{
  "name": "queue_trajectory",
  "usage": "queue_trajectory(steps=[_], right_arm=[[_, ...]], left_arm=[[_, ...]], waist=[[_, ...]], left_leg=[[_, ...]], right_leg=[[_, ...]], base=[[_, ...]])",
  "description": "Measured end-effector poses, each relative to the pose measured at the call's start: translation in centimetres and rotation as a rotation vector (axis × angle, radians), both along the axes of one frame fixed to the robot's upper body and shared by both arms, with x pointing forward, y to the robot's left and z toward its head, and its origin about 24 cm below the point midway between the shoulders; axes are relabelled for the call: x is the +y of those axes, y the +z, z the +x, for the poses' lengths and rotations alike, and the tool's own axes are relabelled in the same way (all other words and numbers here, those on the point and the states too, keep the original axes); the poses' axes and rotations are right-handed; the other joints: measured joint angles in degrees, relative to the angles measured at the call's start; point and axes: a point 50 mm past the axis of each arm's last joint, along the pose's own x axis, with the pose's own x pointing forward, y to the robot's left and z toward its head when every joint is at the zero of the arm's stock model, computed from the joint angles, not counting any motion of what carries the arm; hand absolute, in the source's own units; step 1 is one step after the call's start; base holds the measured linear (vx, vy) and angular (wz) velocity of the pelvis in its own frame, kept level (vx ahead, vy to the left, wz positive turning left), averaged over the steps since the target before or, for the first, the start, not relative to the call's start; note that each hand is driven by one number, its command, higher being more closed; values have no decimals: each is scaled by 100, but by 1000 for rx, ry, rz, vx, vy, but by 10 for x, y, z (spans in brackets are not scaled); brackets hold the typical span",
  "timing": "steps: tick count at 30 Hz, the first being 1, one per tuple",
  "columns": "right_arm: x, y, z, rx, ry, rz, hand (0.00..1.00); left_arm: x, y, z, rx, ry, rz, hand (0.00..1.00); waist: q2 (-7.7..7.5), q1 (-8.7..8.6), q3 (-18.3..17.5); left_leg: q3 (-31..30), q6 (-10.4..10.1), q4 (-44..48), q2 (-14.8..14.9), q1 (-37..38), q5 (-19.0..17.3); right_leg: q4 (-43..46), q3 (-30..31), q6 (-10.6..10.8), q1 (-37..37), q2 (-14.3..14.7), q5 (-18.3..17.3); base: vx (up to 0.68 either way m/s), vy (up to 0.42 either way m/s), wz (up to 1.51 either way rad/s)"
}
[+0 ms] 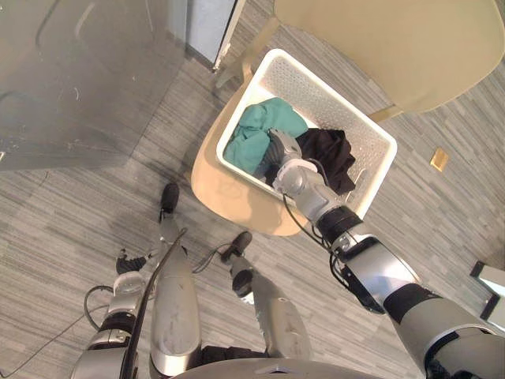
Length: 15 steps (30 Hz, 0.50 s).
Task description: Pick up the laundry basket with both hands and put the clothes into the washing machine.
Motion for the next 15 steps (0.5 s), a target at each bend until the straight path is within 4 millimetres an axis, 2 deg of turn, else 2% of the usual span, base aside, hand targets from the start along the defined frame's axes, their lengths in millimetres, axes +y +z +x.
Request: queue_trajectory(steps=[3, 8, 12, 15], right_arm=[[0, 0, 0, 0, -1, 5, 100], [-5, -4, 2, 50, -36, 121, 100], [-14, -10, 2, 101, -94, 324, 100], [-23, -19, -1, 136, -182, 649, 100]], left_arm=[[-1, 2, 3, -7, -8, 2, 0], [-1, 2, 3, -13, 6, -11, 0], [-1, 2, 3, -17, 18, -25, 0], [-1, 1, 2, -15, 25, -30, 0]], waist=[[-2, -8, 1], [-2, -16, 1], [-1, -13, 1], [3, -12, 4]], left_leg=[[1, 0, -5, 0, -19, 9], [0, -9, -22, 13, -17, 26], [7, -10, -21, 14, -8, 28], [36, -10, -22, 16, 45, 28]], right_leg=[[50, 5, -26, -48, -7, -20], [103, 6, -46, -77, -7, -50], [137, 6, -53, -80, -18, -64], [241, 23, -51, -82, -55, -116]], base=[[10, 3, -1], [0, 0, 0], [0, 0, 0], [0, 0, 0]])
